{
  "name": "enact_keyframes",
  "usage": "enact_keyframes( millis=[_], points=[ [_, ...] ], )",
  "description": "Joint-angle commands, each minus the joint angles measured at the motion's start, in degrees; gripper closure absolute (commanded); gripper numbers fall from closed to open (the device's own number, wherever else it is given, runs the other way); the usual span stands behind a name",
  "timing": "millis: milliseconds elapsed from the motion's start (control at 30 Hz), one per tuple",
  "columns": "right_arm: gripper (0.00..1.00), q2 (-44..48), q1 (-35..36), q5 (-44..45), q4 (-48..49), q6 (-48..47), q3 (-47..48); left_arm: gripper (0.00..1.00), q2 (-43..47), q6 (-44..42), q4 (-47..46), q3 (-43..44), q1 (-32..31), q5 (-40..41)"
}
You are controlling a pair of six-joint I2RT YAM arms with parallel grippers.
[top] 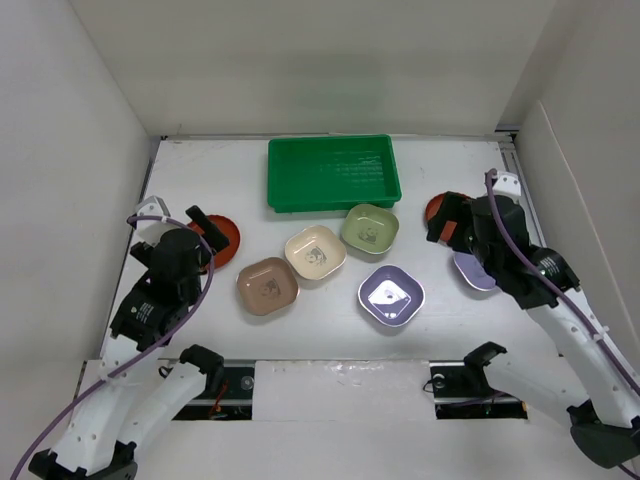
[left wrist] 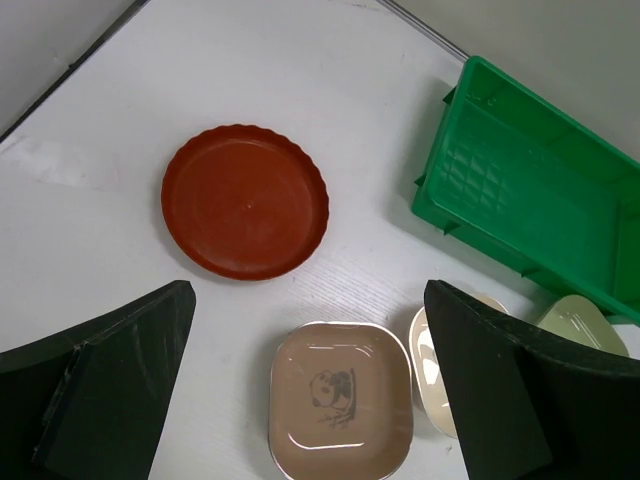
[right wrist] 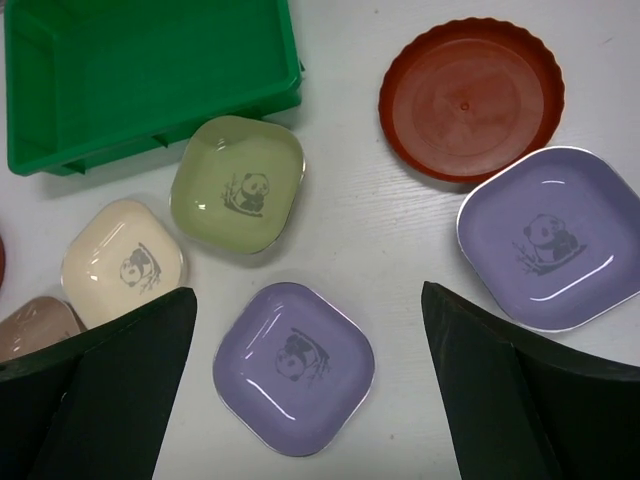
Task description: Place the plates into the plastic bin on the countertop
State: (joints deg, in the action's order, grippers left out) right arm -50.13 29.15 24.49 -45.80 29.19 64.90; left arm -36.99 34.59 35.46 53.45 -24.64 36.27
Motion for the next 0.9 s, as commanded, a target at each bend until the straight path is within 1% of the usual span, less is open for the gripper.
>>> enact_keyframes(
  millis=[0,133,167,300,400,500,567,633,667,700,733,767,867],
  points=[
    [0.00,-0.67,-0.58,1.87,2.73,0.34,2.51,0.00,-0.27,0.30,-1.10,0.51,0.30,0.55],
    [0.00,-1.98,-1.81,1.88,3.96,1.57,3.04,0.00,-0.27,-0.22,-1.10,0.51,0.30,0.03],
    [0.00,-2.51,-3.12,1.88,4.84,1.57,3.04,0.00,-0.27,-0.22,-1.10,0.51,0.30,0.03],
    [0.00,-8.56,-6.99,-1.98,4.84,3.50,4.97,0.00,-0.27,-0.22,-1.62,0.51,0.30,-0.50],
    [0.00,-11.47,-9.53,-4.97,8.43,3.51,5.50,0.00,-0.27,-0.22,-1.62,0.51,0.30,-0.50],
    [0.00,-16.92,-13.05,-8.13,12.13,3.51,4.97,0.00,-0.80,-0.75,-1.62,0.51,0.30,-1.03],
    [0.00,-22.62,-14.90,-10.16,12.75,3.51,5.66,0.00,-0.80,-0.75,-1.62,0.51,0.30,-1.03],
    [0.02,-26.58,-16.14,-11.31,14.32,3.51,6.46,0.00,-0.80,-0.75,-1.62,0.51,0.30,-1.03],
    [0.03,-30.60,-16.92,-11.31,14.34,3.51,7.33,0.00,-0.80,-0.75,-1.62,0.51,0.30,-1.03],
    [0.03,-32.64,-16.93,-11.31,15.12,3.51,7.86,0.00,-0.19,-0.75,-1.62,0.51,0.30,-1.03],
    [0.05,-34.67,-18.50,-11.31,15.13,3.51,9.26,0.00,-0.18,-0.75,-1.62,0.51,0.30,-1.03],
    [0.05,-38.60,-19.21,-12.09,15.13,3.51,9.97,0.00,-0.18,-0.75,-1.62,0.51,0.30,-1.03],
    [0.09,-43.46,-21.67,-16.13,17.41,3.51,10.59,0.00,-0.18,-0.75,-1.62,0.51,0.30,-1.03]
  ],
)
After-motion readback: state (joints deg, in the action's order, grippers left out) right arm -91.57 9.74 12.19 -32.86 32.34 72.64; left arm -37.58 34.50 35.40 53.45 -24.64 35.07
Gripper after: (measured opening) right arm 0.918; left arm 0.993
